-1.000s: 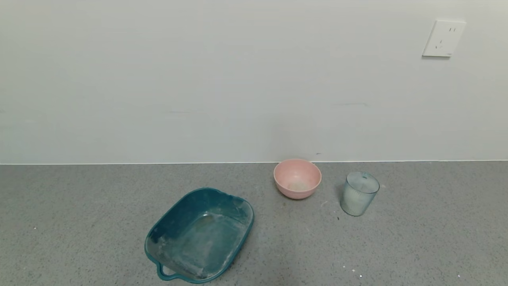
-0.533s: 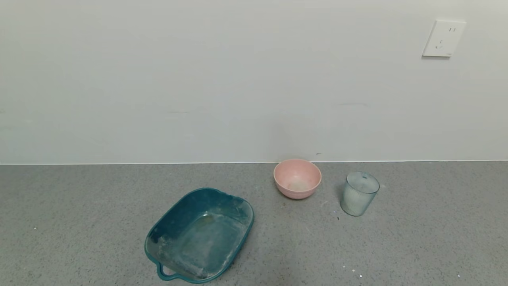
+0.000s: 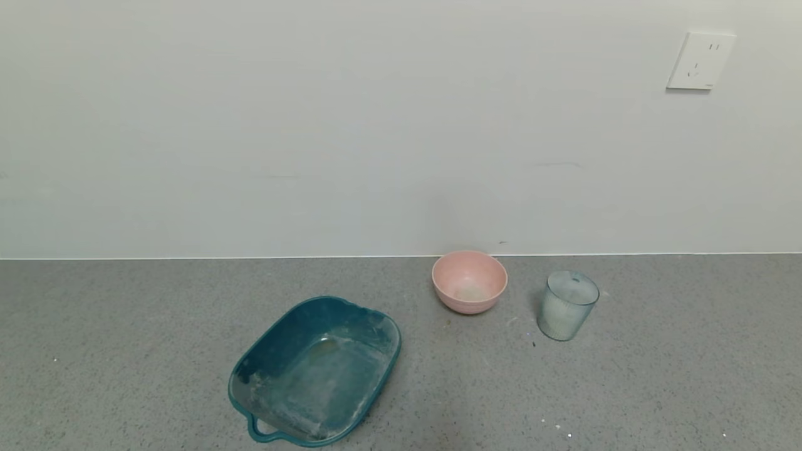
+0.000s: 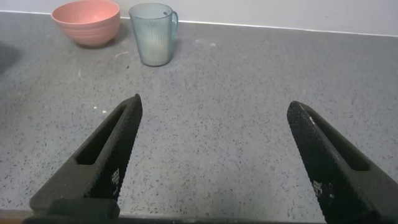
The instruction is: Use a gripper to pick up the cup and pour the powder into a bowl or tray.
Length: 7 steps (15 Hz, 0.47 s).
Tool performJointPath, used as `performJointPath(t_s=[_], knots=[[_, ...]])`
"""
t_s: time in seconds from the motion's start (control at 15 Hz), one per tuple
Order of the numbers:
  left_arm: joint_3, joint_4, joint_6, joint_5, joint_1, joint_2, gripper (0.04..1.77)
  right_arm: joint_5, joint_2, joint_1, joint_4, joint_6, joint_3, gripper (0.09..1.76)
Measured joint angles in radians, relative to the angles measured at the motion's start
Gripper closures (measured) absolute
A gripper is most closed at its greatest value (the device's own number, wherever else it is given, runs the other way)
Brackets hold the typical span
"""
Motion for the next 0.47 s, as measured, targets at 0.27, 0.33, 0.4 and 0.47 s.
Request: performJointPath(t_s=[0.27,0.33,0.4,0.47], knots=[[0.000,0.000,0.000,0.000,0.000,0.000,0.05,0.003,0.000,0.001,-0.004,0.003,0.002,0.15],[0.000,0.000,0.000,0.000,0.000,0.000,0.05,0.003,0.000,0.001,-0.004,0.003,0.002,0.15],[0.000,0.000,0.000,0.000,0.000,0.000,0.05,0.003,0.000,0.001,-0.004,0.002,0.002,0.15],[0.000,0.000,0.000,0.000,0.000,0.000,0.05,0.003,0.000,0.001,-0.003,0.001,0.002,0.15]])
